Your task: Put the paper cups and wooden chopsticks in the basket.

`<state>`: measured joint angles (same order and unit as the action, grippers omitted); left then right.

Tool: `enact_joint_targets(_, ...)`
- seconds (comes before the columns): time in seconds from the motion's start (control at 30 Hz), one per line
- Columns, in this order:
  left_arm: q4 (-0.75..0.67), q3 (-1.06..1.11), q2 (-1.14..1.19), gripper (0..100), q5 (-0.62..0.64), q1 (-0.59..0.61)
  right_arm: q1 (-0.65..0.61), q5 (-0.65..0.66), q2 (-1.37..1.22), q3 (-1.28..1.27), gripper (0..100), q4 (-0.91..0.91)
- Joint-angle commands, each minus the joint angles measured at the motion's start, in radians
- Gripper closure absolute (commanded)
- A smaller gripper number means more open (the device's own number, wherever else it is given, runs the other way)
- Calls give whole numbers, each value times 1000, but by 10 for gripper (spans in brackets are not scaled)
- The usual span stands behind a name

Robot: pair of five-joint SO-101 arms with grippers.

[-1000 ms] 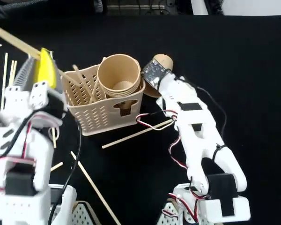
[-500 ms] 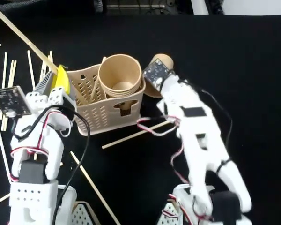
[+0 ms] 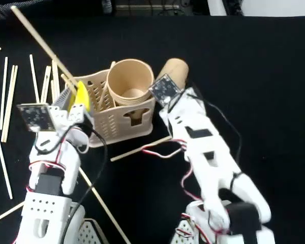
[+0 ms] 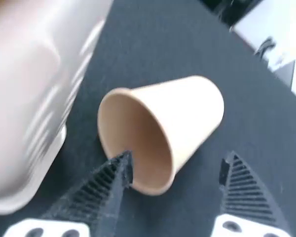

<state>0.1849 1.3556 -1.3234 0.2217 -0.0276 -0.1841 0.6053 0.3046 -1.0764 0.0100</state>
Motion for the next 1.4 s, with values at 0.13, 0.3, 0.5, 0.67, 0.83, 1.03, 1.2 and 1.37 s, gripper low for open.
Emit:
enact_joint_targets(0.13, 43, -1, -3, 923, -157, -73, 109, -6, -185, 136, 965, -86)
enact_joint_targets(0.3, 150, -47, -8, 818, -46, -36, 164, -163, -38, 96, 987, -46)
enact_joint_targets(0.5, 233, -105, -8, 816, -18, -1, 176, -199, 269, 50, 987, 170)
enact_joint_targets(0.67, 239, -120, -12, 816, -15, 1, 209, -201, 487, 159, 987, 480)
enact_joint_targets(0.83, 485, -266, -84, 817, 78, 4, 229, -259, 588, 478, 987, 925)
enact_joint_targets(1.03, 761, -479, -244, 816, 74, 42, 157, -333, 504, 951, 987, 1303)
enact_joint_targets(1.2, 861, -587, -259, 814, 74, 180, 41, -439, 377, 1330, 987, 1487)
enact_joint_targets(1.37, 862, -552, -120, 816, 8, 421, -100, -391, 216, 1570, 987, 1513)
